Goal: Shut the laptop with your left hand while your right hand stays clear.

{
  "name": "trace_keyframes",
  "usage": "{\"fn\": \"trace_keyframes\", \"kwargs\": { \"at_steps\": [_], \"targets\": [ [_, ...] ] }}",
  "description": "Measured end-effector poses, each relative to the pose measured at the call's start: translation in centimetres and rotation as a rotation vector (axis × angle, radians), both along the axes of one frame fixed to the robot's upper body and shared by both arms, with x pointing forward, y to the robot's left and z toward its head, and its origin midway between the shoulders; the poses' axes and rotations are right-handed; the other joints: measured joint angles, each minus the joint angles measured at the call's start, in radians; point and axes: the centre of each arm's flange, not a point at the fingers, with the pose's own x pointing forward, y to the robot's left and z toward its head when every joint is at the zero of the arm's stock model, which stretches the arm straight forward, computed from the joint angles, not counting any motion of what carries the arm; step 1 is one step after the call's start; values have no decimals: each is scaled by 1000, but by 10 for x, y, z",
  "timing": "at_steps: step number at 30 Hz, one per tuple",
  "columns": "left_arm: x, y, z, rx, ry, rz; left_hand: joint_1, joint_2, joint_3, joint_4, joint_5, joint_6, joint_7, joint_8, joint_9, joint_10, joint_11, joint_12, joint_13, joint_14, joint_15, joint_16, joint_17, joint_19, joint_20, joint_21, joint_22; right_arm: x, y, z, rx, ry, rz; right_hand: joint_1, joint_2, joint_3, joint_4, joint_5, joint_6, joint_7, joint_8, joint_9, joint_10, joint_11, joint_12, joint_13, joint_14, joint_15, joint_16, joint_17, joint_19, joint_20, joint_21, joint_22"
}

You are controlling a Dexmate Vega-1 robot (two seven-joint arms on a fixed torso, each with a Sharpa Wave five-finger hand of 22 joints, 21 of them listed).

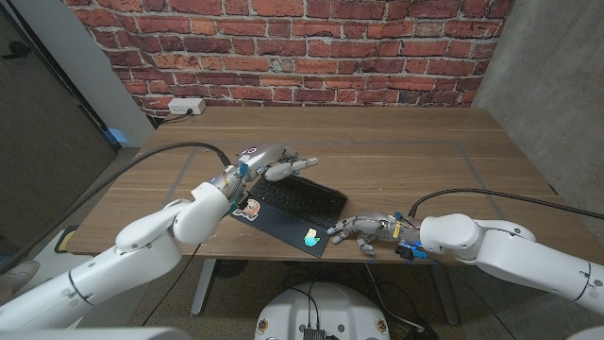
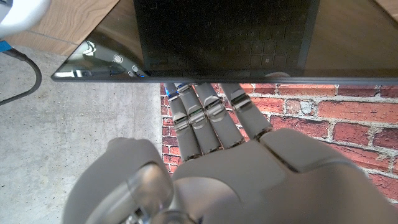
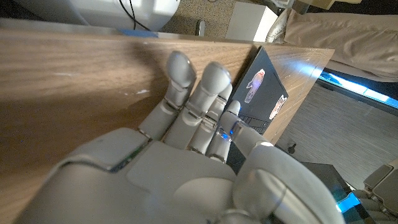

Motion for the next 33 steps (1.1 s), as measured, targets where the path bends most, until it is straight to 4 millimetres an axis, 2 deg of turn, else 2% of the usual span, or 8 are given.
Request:
{"fn": "trace_keyframes", "kwargs": {
  "at_steps": [2, 3, 6, 8, 16, 19, 24, 33],
  "targets": [
    [-2, 2, -3, 3, 9, 5, 0, 0, 0, 0, 0, 0, 0, 0, 0, 0, 0, 0, 0, 0, 0, 0, 0, 0, 0, 0, 0, 0, -2, 1, 5, -1, -12, 0, 0, -3, -3, 0, 13, 13, 0, 0, 6, 6, 0, 0, 0, 0, -11, -20, 0, 0, 2, 3],
    [-2, 3, -4, 3, 15, 10, 0, 0, 0, 0, 0, 0, 0, 0, 0, 0, 0, 0, 0, 0, 0, 0, 0, 0, 0, 0, 0, -1, -4, 2, 6, -3, -21, -4, -4, -5, -5, 0, 44, 66, -7, -13, 17, 16, 2, 0, 0, 0, -15, -27, -2, 2, 2, 3],
    [-3, 6, -7, 5, 25, 19, 0, 0, 0, 0, 0, 0, 0, 0, 0, 0, 0, 0, 0, 0, 0, 0, 0, 0, 0, 0, -2, -1, -8, 3, 14, -6, -39, -5, -5, -10, -10, 0, 63, 83, 14, -3, 34, 34, 7, 0, 3, -3, -16, -43, -3, 3, 2, -1],
    [-3, 7, -9, 6, 31, 23, 0, 0, 0, 0, 0, 0, 0, 0, 0, 0, 0, 0, 0, 0, 0, 0, 0, 0, 0, 0, -2, -3, -12, 4, 20, -8, -60, -11, -11, -15, -15, 2, 119, 92, 25, 2, 48, 48, 17, 0, 7, -1, -16, -50, -3, 3, 2, -4],
    [-3, 10, -14, 6, 51, 34, 0, 0, 0, 0, 0, 0, 0, 0, 0, 0, 0, 0, 0, 0, 0, -4, 0, 0, 0, 0, -2, -11, -24, 9, 11, -20, -115, -47, -32, -39, -13, -10, 277, 58, 55, 12, 210, 23, 56, 5, 7, 0, -22, -93, -3, 3, 15, 12],
    [-3, 11, -15, 4, 56, 36, 0, 0, 0, 0, 0, 0, 0, 0, 0, 0, 0, 0, 0, 0, 0, -4, 2, 0, 0, 0, -2, -15, -29, 11, 5, -29, -137, -56, -36, -47, -12, -22, 277, 70, 45, 12, 213, 22, 58, 10, 7, 0, -29, -115, -3, 3, 17, 16],
    [-2, 11, -17, 3, 68, 37, 0, 0, 0, 0, 0, 0, 0, 0, 0, 0, 0, 0, 0, 0, 0, -4, 8, 0, 0, 0, -2, -21, -38, 16, 9, -62, -195, -61, -42, -44, -42, -22, 234, 67, 23, 17, 190, -1, 24, 14, 4, -4, -44, -155, -20, 9, 9, 14],
    [-1, 12, -18, -3, 81, 40, 0, 0, 0, 0, 0, -2, 2, 0, 0, 0, 0, 0, -2, 0, 0, -6, 7, 0, 0, -4, -2, -31, -45, 15, -7, -63, -203, -61, -42, -43, -79, -17, 214, 63, 16, 21, 171, 22, 27, 31, -3, -3, -58, -207, -25, 14, 4, 12]
  ]
}}
